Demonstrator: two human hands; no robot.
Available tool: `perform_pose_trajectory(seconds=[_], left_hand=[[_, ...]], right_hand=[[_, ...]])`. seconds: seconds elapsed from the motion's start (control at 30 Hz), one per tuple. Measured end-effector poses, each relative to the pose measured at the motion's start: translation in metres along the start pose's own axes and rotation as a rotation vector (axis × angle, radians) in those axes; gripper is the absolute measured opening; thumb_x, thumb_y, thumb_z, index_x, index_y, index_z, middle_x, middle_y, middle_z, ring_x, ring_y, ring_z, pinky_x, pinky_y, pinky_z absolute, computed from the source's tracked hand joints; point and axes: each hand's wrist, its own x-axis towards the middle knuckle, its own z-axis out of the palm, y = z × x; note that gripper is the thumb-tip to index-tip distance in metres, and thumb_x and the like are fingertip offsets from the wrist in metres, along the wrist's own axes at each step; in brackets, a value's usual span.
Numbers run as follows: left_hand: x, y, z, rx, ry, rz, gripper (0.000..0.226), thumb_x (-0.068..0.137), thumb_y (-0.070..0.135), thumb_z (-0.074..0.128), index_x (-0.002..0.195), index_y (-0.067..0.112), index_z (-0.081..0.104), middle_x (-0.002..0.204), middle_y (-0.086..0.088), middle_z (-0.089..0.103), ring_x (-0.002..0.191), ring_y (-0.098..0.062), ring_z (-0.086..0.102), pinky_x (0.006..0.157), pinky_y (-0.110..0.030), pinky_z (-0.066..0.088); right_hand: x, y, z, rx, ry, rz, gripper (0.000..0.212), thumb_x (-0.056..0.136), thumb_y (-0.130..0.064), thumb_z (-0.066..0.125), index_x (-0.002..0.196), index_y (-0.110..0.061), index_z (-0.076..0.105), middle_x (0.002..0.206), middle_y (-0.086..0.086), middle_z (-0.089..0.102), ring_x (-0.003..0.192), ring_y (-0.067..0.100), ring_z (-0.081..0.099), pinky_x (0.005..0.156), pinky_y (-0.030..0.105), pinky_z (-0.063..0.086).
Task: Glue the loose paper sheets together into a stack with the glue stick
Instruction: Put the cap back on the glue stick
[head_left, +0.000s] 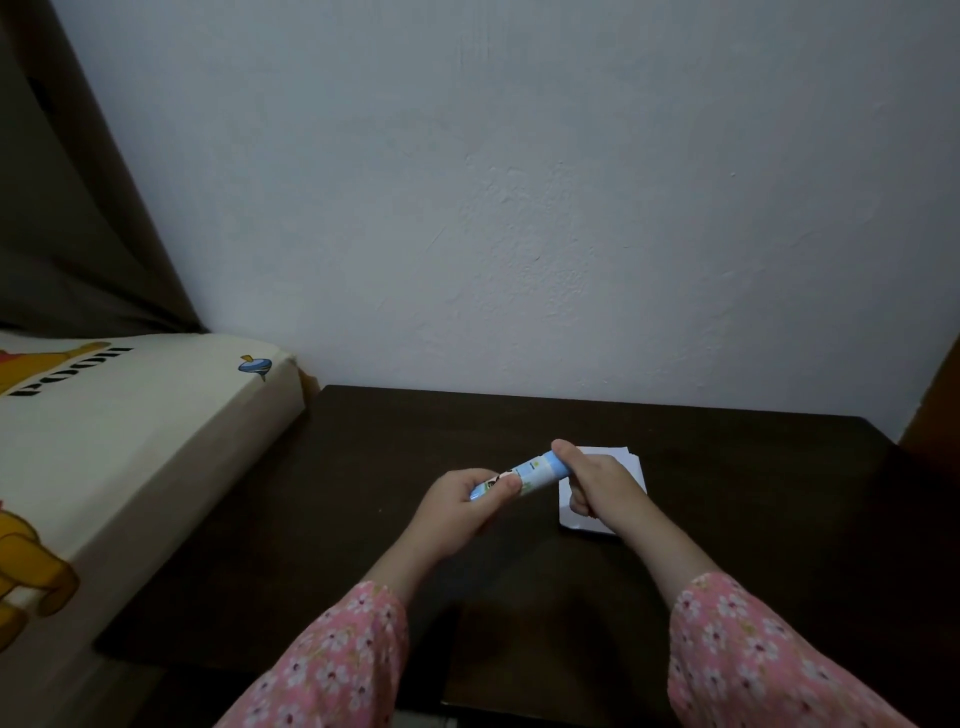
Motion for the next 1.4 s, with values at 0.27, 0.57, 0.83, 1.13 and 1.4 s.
perform_pose_trajectory(seconds=[0.27,0.57,0.83,1.13,1.4], left_hand=[[-0.001,-0.009,0.013,-0.067,-0.009,-0.021,0.028,0.092,0.046,0.056,0.083,0.023,0.069,0.059,0.008,0.053,0.053,-0.006,0.046,0.052,-0.023,0.036],[0.006,-0.003,0.011,-0.019,-0.023,-0.034,0.027,0.091,0.049,0.055,0.08,0.028,0.067,0.059,0.009,0.054,0.054,-0.004,0.047,0.053,-0.023,0.038],[0.006,0.0,0.008,0.041,-0.032,-0.037,0.024,0.091,0.049,0.055,0.088,0.028,0.067,0.066,0.008,0.059,0.055,0.001,0.05,0.053,-0.018,0.04],[0.002,-0.004,0.011,0.084,-0.047,-0.024,0.026,0.092,0.046,0.056,0.09,0.024,0.069,0.064,0.008,0.057,0.054,0.001,0.049,0.053,-0.018,0.038],[0.0,-0.004,0.013,0.057,-0.047,-0.006,0.027,0.091,0.049,0.054,0.097,0.027,0.07,0.066,0.01,0.058,0.056,0.004,0.05,0.053,-0.015,0.038]], right_hand=[[0.001,-0.004,-0.004,-0.128,-0.047,0.112,0.042,0.097,-0.053,0.04,0.087,-0.016,0.059,0.068,0.002,0.051,0.062,0.012,0.046,0.059,0.025,0.037],[-0.002,0.011,0.004,-0.168,0.222,-0.201,0.047,0.1,-0.046,0.039,0.095,-0.006,0.065,0.081,0.006,0.06,0.079,0.02,0.057,0.074,0.032,0.044],[-0.012,0.016,0.003,-0.409,0.195,-0.157,0.042,0.101,-0.02,0.045,0.14,-0.005,0.039,0.124,0.011,0.053,0.122,0.025,0.049,0.101,0.032,0.039],[-0.013,0.022,-0.003,-0.825,0.071,-0.18,0.052,0.102,-0.024,0.039,0.15,-0.019,0.018,0.139,0.006,0.042,0.122,0.012,0.044,0.1,0.024,0.038],[-0.011,0.021,-0.004,-0.48,0.177,-0.086,0.064,0.097,-0.057,0.03,0.082,0.001,0.053,0.08,0.016,0.06,0.081,0.033,0.059,0.079,0.041,0.047]])
